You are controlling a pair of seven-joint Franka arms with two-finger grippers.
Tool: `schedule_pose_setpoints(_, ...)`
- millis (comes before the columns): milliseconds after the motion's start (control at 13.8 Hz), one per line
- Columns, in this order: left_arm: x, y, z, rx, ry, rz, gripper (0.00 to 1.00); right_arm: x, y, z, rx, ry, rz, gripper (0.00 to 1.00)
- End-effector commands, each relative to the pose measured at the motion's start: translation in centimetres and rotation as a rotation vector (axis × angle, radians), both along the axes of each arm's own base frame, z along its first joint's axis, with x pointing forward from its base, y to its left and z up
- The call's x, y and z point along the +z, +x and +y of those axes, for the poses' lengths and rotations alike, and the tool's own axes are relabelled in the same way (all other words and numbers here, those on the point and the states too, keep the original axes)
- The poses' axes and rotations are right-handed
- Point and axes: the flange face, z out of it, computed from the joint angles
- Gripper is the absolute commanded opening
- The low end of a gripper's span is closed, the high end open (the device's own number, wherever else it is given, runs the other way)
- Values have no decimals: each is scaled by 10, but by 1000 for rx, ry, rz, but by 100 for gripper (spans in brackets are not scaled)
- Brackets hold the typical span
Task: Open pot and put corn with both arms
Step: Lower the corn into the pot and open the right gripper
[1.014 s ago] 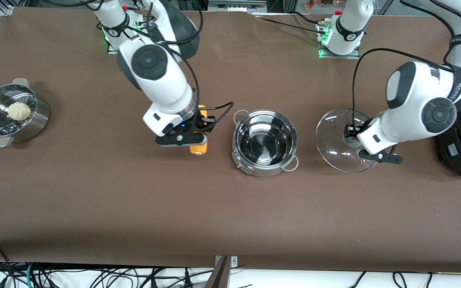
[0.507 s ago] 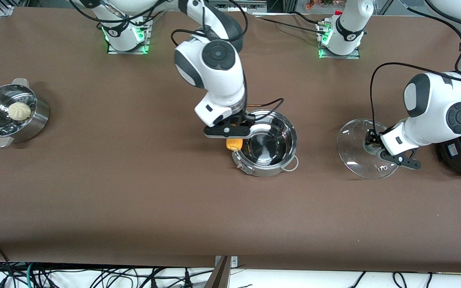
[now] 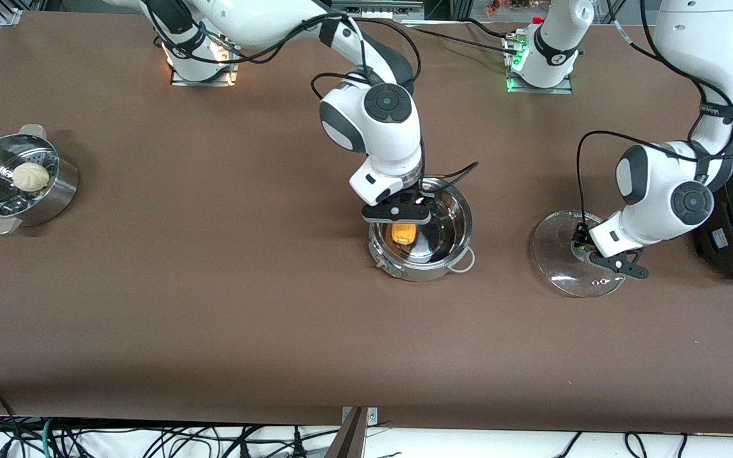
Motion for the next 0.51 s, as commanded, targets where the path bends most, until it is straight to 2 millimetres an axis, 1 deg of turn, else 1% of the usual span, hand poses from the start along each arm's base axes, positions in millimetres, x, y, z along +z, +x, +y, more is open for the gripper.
schedule_pose_setpoints(0, -1, 5, 1, -15, -13, -24, 0, -4, 0, 16, -3, 15, -42, 0)
schedule_pose_setpoints(145, -6, 4, 1, -15, -12, -16, 0, -5, -1, 19, -8, 31, -49, 0)
schedule_pose_setpoints(217, -10, 4, 1, -14, -12, -10, 33, -6, -1, 19, -22, 33, -47, 0)
schedule_pose_setpoints(290, -13, 3, 1, -13, -12, -4, 40, -5, -2, 20, -23, 36, -45, 0)
schedule_pose_setpoints(362, -13, 3, 1, -11, -12, -4, 70, -4, -1, 20, -24, 36, -47, 32)
schedule_pose_setpoints(434, -13, 3, 1, -5, -11, -4, 94, -5, -1, 20, -23, 35, -51, 99)
